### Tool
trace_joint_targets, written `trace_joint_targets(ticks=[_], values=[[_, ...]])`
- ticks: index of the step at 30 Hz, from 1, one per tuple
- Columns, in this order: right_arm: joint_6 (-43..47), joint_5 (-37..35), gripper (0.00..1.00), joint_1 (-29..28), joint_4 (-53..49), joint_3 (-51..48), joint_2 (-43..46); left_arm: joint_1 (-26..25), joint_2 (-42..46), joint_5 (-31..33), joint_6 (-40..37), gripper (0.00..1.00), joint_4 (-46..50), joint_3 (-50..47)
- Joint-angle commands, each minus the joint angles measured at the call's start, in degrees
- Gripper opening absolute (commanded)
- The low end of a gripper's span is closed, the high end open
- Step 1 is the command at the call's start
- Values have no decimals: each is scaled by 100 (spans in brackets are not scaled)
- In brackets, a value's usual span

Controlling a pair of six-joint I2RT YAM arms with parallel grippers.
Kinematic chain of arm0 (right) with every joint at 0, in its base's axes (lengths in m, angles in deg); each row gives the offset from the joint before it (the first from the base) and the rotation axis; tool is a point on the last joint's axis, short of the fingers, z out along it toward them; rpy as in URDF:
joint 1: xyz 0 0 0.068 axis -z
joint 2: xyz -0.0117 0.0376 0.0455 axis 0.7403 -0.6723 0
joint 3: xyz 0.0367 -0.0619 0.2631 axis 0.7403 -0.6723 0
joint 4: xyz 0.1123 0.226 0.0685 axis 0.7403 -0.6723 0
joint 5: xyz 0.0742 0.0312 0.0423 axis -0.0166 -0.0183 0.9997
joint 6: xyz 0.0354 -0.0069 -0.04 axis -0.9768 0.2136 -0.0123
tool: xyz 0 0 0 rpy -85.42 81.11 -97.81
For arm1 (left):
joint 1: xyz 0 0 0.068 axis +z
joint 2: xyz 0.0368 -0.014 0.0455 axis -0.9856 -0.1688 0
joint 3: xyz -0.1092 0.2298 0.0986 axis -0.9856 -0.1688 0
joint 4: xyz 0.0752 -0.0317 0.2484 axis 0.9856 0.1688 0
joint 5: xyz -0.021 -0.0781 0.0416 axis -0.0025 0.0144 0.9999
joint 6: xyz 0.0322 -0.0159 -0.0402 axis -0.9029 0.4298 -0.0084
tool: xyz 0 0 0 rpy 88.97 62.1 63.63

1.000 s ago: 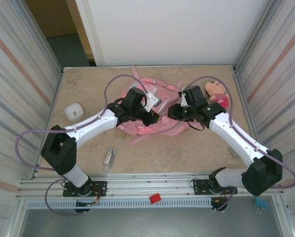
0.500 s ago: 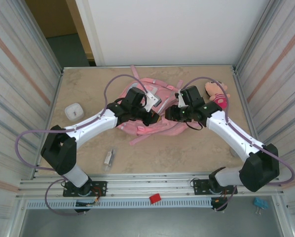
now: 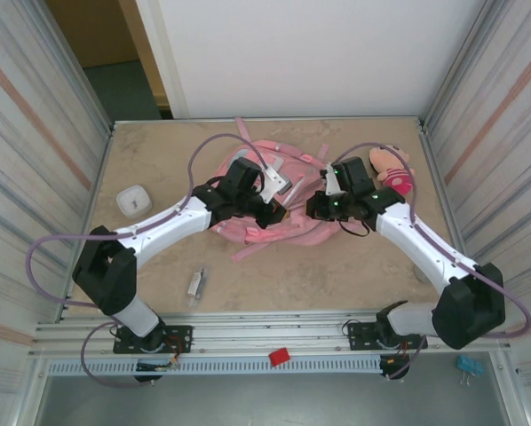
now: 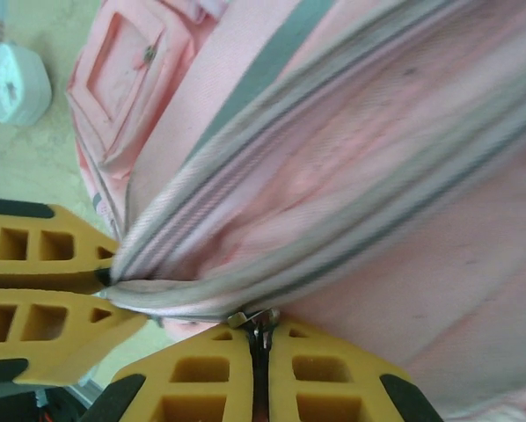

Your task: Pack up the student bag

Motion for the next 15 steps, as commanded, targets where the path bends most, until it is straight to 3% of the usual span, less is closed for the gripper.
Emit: trace_joint_targets(ticks=[1,7,8,10,13,15], values=[[-70,-118,2,468,-105,-349,335,151,603,265,-563,0,490,-142],[-8,494,0,526,177,-481,232,162,905,346,-1076,1,527,-475],[-2,558,0,503,219,-469,187,163,936,428,-975,5,495,-518],[-21,642,0,457,279,-432,111,173,972,662,-552,23,467,-574],[-12,667,0,354,311,-344,30,339,1110,518,336,60,316,-765],[-1,657,0,301,307,-283,-50,531,1323,398,989,69,-79,-1147]])
